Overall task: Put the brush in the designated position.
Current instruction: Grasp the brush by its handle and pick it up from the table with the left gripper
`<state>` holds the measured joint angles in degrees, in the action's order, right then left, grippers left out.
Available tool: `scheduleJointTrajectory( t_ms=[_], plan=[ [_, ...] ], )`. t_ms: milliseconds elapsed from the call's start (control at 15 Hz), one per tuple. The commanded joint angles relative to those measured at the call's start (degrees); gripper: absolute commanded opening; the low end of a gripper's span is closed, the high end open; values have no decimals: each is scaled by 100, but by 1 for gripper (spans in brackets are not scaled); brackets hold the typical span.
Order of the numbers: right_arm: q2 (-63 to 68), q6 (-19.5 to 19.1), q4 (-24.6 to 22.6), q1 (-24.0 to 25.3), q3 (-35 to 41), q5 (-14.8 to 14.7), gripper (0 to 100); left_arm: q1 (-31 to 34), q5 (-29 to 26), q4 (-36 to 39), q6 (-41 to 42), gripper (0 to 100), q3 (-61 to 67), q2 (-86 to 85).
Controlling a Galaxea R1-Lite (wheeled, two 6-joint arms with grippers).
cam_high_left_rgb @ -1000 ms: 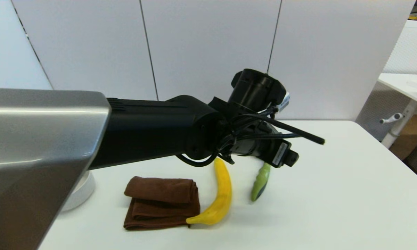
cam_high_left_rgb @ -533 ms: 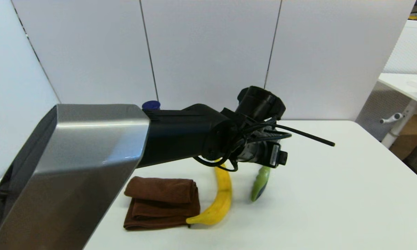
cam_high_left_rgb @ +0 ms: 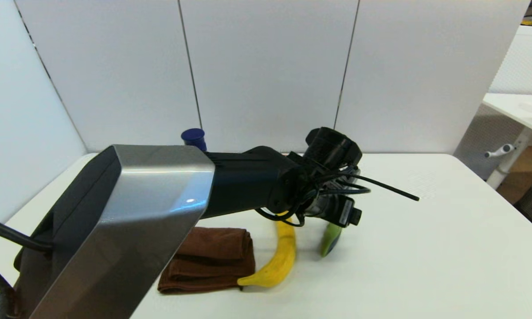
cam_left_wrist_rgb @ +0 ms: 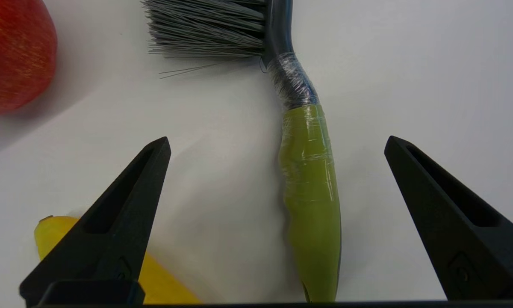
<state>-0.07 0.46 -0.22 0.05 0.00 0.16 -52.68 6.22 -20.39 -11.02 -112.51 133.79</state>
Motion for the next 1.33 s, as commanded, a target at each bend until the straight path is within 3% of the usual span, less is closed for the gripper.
scheduleJointTrajectory(
  t_ms=[67, 1333],
  plan=[
    [7, -2, -4, 4, 0, 2, 100, -6, 11, 18, 30, 100, -17, 59],
    [7, -2, -4, 4, 0, 2, 100, -6, 11, 774, 12, 100, -43, 578]
  ],
)
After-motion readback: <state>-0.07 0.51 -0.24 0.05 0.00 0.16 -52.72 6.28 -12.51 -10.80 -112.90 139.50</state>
